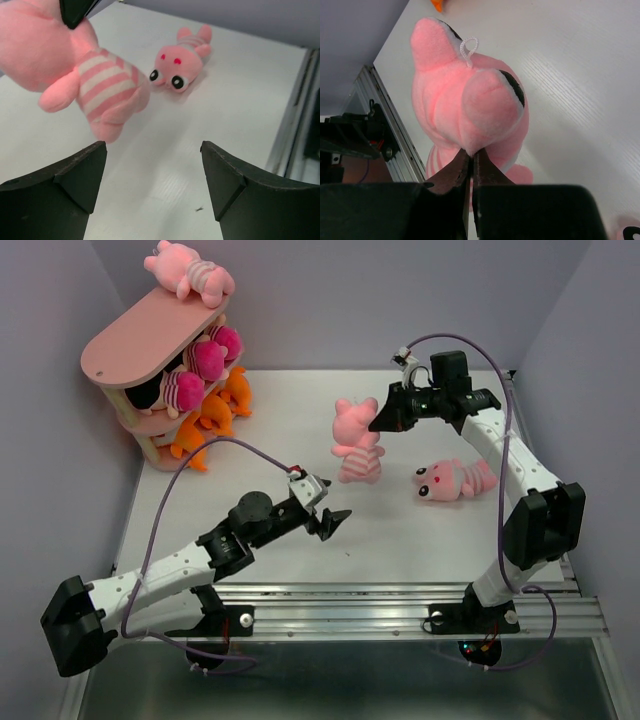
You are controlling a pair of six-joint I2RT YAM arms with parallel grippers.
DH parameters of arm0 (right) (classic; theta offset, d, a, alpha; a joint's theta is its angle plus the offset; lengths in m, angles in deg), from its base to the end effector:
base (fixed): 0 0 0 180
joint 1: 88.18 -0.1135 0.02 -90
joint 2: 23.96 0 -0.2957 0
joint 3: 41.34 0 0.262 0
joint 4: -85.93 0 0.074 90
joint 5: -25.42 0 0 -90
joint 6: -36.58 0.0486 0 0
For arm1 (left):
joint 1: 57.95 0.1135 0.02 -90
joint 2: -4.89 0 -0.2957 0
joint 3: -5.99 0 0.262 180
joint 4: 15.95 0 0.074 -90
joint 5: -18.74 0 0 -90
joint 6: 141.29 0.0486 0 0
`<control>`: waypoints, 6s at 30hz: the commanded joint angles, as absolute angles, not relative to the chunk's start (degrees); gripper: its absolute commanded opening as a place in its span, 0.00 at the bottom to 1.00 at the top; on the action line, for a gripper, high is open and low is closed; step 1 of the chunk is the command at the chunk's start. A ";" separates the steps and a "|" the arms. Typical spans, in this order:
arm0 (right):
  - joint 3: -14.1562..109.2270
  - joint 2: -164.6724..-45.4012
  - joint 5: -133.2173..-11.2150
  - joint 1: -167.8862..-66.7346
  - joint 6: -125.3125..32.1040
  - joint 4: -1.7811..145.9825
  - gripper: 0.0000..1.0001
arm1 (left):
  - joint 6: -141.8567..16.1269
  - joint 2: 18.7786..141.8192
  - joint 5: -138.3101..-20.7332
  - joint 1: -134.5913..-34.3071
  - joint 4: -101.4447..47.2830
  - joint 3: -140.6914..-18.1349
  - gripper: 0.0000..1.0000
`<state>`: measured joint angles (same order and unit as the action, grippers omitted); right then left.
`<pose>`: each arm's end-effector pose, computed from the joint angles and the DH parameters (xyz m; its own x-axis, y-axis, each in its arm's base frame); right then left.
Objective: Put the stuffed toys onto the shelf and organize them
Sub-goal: Pass the stuffed toy from the right arm to the left, then place the stuffed toy onto shelf
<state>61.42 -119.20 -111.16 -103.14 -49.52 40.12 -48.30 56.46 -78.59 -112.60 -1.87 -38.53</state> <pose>0.3687 0.1351 0.3757 -0.6468 -0.1244 -0.7525 -0.6858 0.5266 0.5024 0.1208 -0.1810 0.3279 0.1167 -0.0751 -0.9903 0.8773 0.4751 0.0674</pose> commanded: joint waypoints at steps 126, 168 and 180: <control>36.15 -112.72 -120.56 -90.29 -59.48 49.05 1.00 | -61.55 94.71 -75.75 -54.43 28.37 -89.77 0.00; 36.06 -112.73 -122.05 -89.77 -59.66 49.05 1.00 | -64.20 92.78 -68.27 -54.43 29.44 -80.46 0.69; 36.06 -112.37 -122.67 -89.24 -59.75 48.97 1.00 | -64.47 86.56 -69.59 -54.43 28.74 -76.77 0.91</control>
